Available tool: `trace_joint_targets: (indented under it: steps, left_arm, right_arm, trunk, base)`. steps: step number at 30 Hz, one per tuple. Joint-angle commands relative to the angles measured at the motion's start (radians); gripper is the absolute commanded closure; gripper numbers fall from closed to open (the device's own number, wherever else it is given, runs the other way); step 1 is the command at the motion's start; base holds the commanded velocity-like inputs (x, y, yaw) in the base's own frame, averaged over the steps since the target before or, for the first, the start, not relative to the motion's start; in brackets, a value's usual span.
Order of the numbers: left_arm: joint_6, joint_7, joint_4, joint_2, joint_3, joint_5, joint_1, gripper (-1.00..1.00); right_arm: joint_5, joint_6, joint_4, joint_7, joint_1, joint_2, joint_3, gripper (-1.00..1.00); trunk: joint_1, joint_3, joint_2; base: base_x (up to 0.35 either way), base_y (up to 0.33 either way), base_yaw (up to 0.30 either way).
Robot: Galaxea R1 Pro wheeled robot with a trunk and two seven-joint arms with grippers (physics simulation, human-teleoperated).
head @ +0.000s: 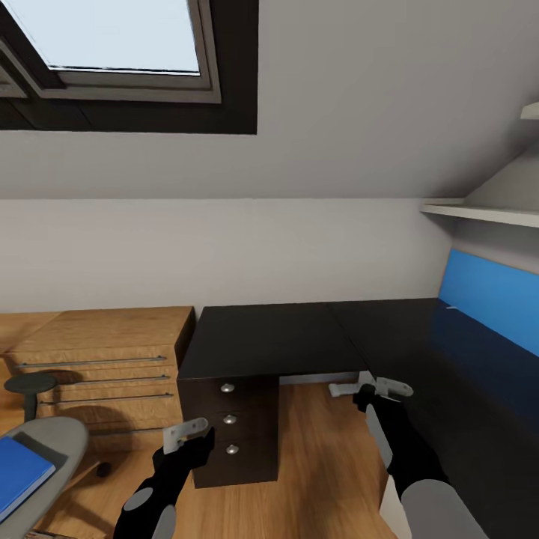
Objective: In the bedroom, organize the workspace by keeping the computer under the desk, ensuring the monitor is on the desk, placing the keyboard on the desk next to the monitor, placing the mouse on the desk next to the keyboard, moving the folder from the swivel chair onto the desk next to the mouse, stacking the notebook on top of the folder with the pen on top of the notebook, and positioning the swivel chair next to the desk.
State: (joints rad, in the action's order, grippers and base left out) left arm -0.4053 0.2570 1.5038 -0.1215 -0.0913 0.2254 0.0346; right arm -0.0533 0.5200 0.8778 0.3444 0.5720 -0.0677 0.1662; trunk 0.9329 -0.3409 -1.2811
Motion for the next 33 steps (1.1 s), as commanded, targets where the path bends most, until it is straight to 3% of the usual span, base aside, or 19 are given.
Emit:
trace_joint_targets:
  steps: [1, 6, 15, 21, 27, 33]
  left_arm:
    - [-0.002, 0.009, -0.001, 0.001, -0.011, 0.010, 0.001, -1.00]
    - [-0.001, 0.010, -0.003, 0.002, -0.027, 0.009, 0.001, -1.00]
    - [-0.001, 0.010, -0.004, 0.002, -0.030, 0.009, 0.001, -1.00]
    - [0.000, 0.010, -0.004, 0.003, -0.030, 0.009, 0.001, -1.00]
    - [0.001, 0.009, -0.005, 0.003, -0.030, 0.010, 0.001, -1.00]
    - [0.002, 0.011, -0.005, 0.003, -0.030, 0.011, 0.001, -1.00]
  right_arm:
    - [-0.005, 0.002, 0.010, 0.007, -0.007, -0.001, -0.026, 1.00]
    - [-0.004, 0.002, 0.042, 0.007, -0.026, -0.002, -0.053, 1.00]
    - [-0.010, -0.003, 0.062, 0.008, -0.030, -0.005, -0.058, 1.00]
    - [-0.010, -0.005, 0.061, 0.008, -0.033, -0.007, -0.062, 1.00]
    - [-0.006, -0.005, 0.061, 0.010, -0.042, -0.028, -0.115, 1.00]
    - [-0.005, -0.005, 0.061, 0.010, -0.044, -0.033, -0.130, 1.00]
  trunk:
    - [0.000, -0.001, -0.001]
    - [0.000, -0.001, -0.001]
    - [0.000, -0.001, -0.001]
    - [0.000, -0.001, -0.001]
    - [0.000, -0.001, -0.001]
    - [-0.011, 0.008, 0.020]
  base:
    - [0.000, 0.000, 0.004]
    - [0.000, 0.000, 0.001]
    - [0.000, 0.000, 0.000]
    - [0.136, 0.113, 0.244]
    - [0.012, 0.010, 0.129]
    - [0.001, 0.001, 0.011]
